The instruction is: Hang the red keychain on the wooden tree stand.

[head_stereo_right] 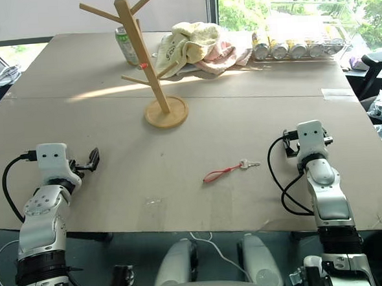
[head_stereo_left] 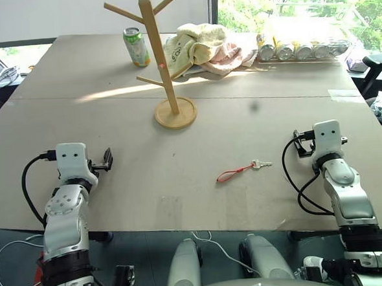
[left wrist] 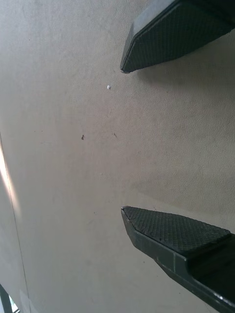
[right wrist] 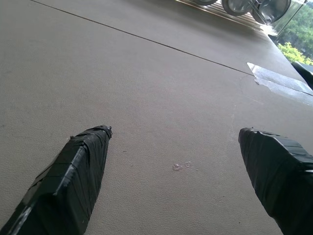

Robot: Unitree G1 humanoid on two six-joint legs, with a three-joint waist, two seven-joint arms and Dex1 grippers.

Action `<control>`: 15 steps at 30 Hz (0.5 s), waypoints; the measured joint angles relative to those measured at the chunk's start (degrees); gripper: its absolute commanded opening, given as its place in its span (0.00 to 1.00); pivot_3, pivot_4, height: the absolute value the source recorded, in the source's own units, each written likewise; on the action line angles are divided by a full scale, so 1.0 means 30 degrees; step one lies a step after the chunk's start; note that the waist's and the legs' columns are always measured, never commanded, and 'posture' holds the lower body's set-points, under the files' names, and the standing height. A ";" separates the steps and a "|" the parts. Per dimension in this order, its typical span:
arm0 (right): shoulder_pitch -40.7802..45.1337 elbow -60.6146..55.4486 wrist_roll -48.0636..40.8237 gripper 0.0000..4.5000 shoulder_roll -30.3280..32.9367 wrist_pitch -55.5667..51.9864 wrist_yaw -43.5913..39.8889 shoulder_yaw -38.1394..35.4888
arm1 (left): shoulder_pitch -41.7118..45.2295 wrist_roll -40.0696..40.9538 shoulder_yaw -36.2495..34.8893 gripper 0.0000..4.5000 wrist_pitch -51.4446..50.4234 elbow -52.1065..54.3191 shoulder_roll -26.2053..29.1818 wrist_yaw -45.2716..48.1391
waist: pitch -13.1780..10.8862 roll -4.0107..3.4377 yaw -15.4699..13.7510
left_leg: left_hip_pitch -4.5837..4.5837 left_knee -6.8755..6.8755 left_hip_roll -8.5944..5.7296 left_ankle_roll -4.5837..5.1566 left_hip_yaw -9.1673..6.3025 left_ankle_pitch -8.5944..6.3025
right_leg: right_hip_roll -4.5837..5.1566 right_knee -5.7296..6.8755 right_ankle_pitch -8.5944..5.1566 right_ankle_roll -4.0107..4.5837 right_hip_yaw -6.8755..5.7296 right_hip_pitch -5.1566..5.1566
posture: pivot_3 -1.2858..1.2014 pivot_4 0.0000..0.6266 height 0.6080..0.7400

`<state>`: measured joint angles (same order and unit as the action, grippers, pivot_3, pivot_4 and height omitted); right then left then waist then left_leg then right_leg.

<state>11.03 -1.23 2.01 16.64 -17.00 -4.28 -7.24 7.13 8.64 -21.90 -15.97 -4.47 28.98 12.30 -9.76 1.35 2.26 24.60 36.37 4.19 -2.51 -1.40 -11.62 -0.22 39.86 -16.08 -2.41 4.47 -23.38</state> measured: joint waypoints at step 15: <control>0.3281 0.0005 -0.2709 1.00 0.5227 -0.2010 -0.9059 0.1647 | 0.0059 0.3780 0.0581 1.00 -0.3421 0.2029 0.3675 0.6848 | -0.0045 -0.0018 0.0075 | 0.0020 -0.0006 0.0006 0.0000 -0.0002 0.0000 | -0.0014 -0.0008 -0.0003 0.0001 -0.0003 -0.0016 | 0.52 0.24 0.94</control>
<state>20.87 -1.21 -6.12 32.32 -23.03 -31.46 -2.30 7.31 19.98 -20.16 -26.24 1.62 40.00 32.84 -9.90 1.29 2.48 24.66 36.35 4.20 -2.51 -1.40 -11.62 -0.27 39.84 -16.09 -2.41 4.46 -23.43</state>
